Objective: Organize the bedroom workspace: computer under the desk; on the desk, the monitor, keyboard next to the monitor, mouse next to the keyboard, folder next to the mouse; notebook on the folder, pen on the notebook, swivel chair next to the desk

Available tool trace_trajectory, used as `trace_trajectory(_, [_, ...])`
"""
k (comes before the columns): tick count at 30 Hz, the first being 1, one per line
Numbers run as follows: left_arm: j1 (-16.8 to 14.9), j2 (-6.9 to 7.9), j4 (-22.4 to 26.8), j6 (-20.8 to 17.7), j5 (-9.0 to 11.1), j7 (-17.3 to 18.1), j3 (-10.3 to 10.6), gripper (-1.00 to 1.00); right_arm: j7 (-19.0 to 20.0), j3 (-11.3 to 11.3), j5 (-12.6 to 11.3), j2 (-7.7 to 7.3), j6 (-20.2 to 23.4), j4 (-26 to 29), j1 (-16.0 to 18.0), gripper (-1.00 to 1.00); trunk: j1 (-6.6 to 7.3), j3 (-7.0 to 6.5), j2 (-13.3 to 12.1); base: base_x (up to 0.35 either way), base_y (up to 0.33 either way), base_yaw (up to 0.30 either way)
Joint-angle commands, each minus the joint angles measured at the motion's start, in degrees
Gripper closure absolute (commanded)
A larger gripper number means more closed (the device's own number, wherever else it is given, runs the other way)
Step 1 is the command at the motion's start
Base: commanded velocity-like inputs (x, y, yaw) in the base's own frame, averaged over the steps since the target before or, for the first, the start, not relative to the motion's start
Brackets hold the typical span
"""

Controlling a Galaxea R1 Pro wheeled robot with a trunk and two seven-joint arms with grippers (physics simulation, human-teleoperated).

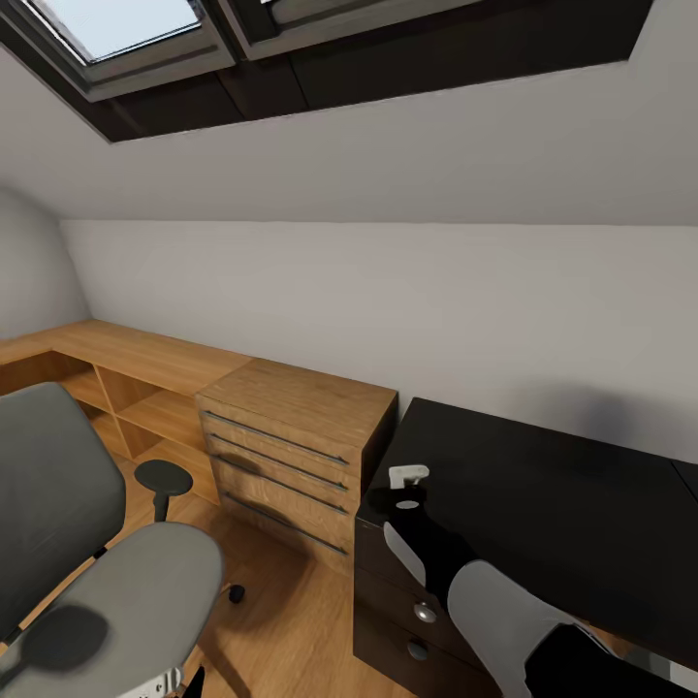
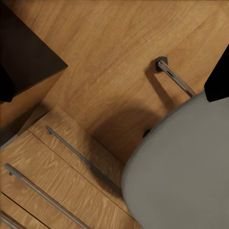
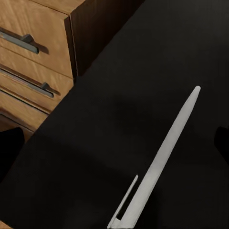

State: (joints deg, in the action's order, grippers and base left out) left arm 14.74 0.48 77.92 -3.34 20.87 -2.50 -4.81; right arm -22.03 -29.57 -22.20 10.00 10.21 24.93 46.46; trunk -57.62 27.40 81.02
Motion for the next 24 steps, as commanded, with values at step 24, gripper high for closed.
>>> trace_trajectory(24, [0.03,-0.22,0.03,-0.31,0.49,-0.23,-0.03,-1.0,-0.3,-2.18,-0.44,-0.21,-3.76,-0.94,0.47,-1.0,-0.01,0.05,0.04,0.0,0.0,0.0])
